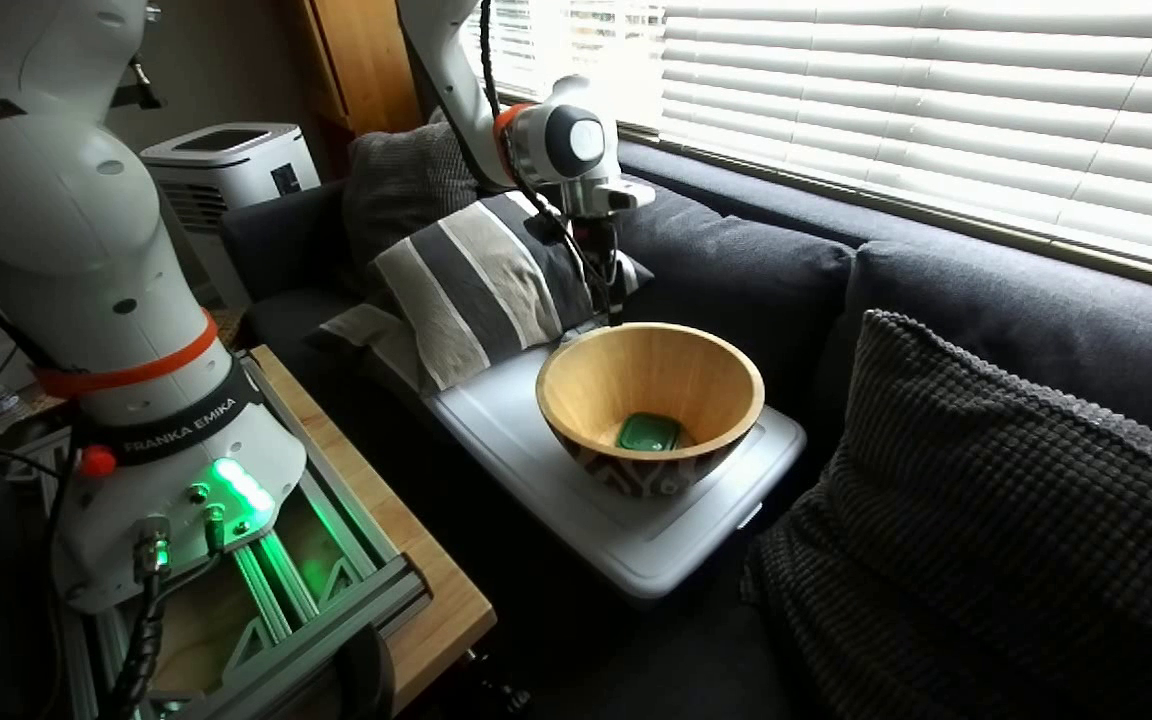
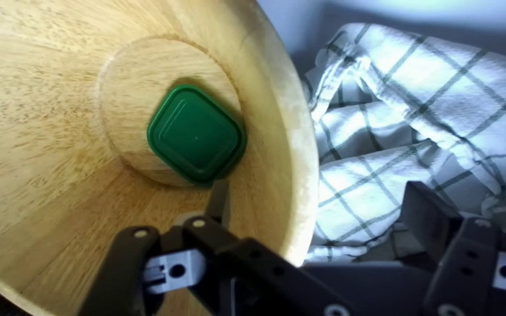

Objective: Put the wooden bowl on the backrest of the sofa.

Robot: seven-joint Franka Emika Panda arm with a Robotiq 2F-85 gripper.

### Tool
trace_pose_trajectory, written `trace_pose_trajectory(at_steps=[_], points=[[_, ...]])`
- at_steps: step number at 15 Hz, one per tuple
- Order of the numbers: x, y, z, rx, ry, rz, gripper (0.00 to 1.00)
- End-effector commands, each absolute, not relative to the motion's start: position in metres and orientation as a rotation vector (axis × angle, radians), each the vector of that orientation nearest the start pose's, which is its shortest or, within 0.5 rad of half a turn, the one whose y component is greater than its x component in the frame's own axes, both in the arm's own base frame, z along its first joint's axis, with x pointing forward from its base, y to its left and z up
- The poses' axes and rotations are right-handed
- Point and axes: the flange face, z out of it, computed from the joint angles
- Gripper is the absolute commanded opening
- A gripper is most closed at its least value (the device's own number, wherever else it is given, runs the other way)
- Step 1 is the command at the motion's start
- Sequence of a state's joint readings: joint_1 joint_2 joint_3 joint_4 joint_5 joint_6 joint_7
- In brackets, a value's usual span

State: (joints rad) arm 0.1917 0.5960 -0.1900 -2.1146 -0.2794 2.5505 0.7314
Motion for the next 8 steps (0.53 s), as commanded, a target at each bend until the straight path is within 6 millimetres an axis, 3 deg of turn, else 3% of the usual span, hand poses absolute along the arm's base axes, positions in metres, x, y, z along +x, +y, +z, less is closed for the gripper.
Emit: trace_pose_trajectory(at_steps=[1,5,6,7,8], points=[[0.563,-0.006,0.091,-3.344,0.82,0.094,1.0],[0.566,-0.008,0.061,-3.356,0.803,0.128,1.0],[0.568,-0.008,0.055,-3.357,0.797,0.134,0.91],[0.569,-0.007,0.048,-3.36,0.791,0.136,0.74],[0.57,-0.008,0.042,-3.365,0.798,0.144,0.66]])
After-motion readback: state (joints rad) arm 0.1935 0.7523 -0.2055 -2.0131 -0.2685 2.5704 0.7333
